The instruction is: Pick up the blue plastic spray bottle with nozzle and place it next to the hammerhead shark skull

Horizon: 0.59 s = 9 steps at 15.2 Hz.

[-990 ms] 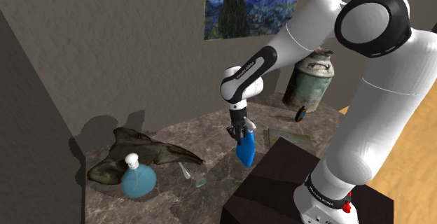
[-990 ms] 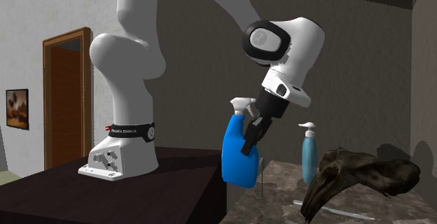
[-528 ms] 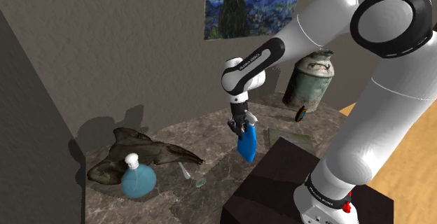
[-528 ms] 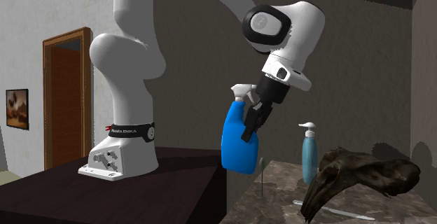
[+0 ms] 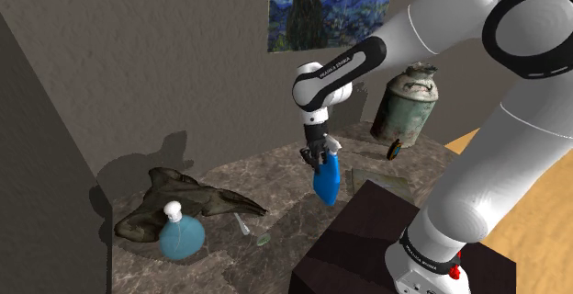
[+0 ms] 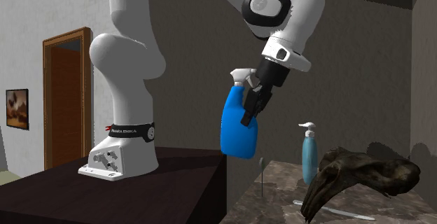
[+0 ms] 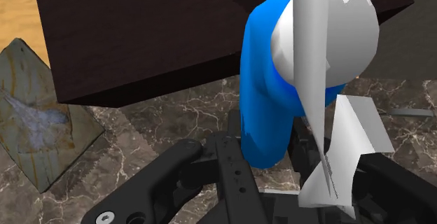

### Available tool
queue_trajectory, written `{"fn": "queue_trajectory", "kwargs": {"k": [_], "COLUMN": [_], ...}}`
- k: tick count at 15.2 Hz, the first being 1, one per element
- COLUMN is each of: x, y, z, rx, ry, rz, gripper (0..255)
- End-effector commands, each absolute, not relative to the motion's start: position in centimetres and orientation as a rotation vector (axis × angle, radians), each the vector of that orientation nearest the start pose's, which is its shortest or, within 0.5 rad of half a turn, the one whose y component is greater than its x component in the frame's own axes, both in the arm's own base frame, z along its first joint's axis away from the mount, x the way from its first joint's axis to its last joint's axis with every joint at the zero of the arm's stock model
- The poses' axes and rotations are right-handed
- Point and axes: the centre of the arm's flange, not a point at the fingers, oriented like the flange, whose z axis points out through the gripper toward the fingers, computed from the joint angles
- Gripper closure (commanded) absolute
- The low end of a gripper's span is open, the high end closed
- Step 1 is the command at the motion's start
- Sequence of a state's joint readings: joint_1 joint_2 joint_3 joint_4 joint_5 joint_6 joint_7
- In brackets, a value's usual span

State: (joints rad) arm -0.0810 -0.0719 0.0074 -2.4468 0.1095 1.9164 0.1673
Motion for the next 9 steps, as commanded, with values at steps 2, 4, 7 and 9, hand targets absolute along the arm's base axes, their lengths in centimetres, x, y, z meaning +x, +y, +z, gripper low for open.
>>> {"fn": "queue_trajectory", "kwargs": {"k": [2, 4, 7, 9], "x": [41.7, 41.7, 41.7, 41.7], "y": [-2.2, -2.2, -2.2, -2.2], "z": [31.7, 32.7, 34.3, 35.4], "rx": [-2.956, -2.956, -2.956, -2.956], "ry": [0.451, 0.451, 0.451, 0.451], "rz": [0.704, 0.704, 0.704, 0.704], "gripper": [255, 255, 255, 255]}}
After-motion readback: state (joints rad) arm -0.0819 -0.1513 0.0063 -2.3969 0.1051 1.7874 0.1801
